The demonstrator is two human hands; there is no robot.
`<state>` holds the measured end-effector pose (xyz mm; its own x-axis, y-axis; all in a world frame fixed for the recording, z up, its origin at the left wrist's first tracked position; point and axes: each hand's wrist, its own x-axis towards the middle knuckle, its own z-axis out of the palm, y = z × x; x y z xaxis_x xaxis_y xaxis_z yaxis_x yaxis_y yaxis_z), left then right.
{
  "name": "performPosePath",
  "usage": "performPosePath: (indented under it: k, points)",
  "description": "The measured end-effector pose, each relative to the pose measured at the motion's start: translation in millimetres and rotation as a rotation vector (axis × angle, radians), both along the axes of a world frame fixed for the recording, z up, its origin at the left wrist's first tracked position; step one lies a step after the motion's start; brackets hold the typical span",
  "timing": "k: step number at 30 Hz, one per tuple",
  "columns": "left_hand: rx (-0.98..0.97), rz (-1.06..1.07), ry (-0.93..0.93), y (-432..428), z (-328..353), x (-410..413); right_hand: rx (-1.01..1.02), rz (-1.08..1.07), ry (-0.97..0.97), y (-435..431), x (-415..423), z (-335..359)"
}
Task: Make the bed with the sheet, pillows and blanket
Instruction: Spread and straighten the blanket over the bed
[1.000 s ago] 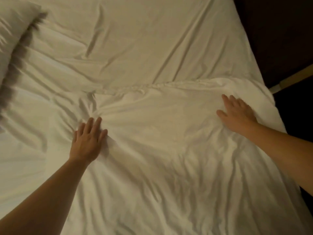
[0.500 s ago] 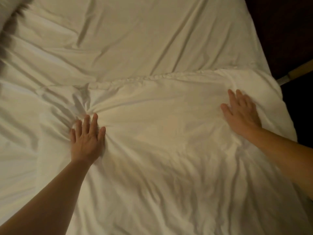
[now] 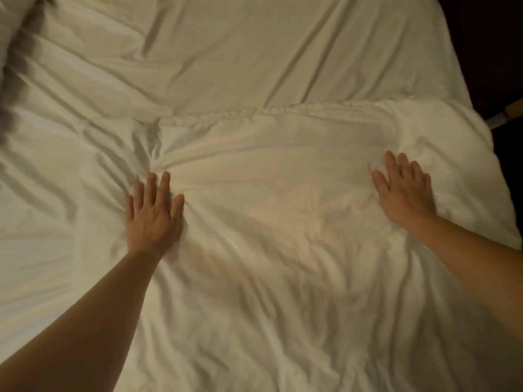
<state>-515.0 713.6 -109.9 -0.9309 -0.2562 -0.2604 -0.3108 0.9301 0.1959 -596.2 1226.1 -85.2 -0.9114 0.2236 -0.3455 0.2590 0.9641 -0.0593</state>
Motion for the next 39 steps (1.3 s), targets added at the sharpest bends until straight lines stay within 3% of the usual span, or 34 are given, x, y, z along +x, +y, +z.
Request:
performPosePath:
  k: [4, 11, 15, 20, 25, 30, 35, 39]
  points:
    - [-0.026, -0.011, 0.01, -14.8, 17.7, 27.3, -0.043, 0.053, 0.106, -16.8, 39.8, 8.6]
    - [-0.008, 0.146, -0.055, -57.8, 52.2, 85.5, -0.095, 0.163, 0.138, -84.8, 123.0, 16.8]
    - [0.097, -0.052, -0.088, -96.3, 63.1, 103.2, -0.104, 0.213, 0.114, -131.6, 165.0, 22.7]
    - [0.356, 0.232, 0.018, -129.5, 54.2, 90.0, -0.092, 0.231, 0.126, -196.3, 202.8, 20.5]
    - [0.527, 0.215, -0.015, -161.2, 43.0, 78.8, -0.045, 0.191, 0.136, -271.2, 233.5, 8.2]
    - [0.657, 0.211, -0.096, -185.6, 48.1, 77.6, -0.088, 0.017, 0.115, -347.4, 261.3, 17.8]
    - [0.789, 0.373, -0.136, -190.1, 41.9, 56.2, -0.216, 0.093, 0.167, -427.1, 306.3, 36.2]
    - [0.776, 0.381, -0.123, -195.2, 34.2, 44.4, -0.353, 0.168, 0.108, -489.4, 346.1, 34.1]
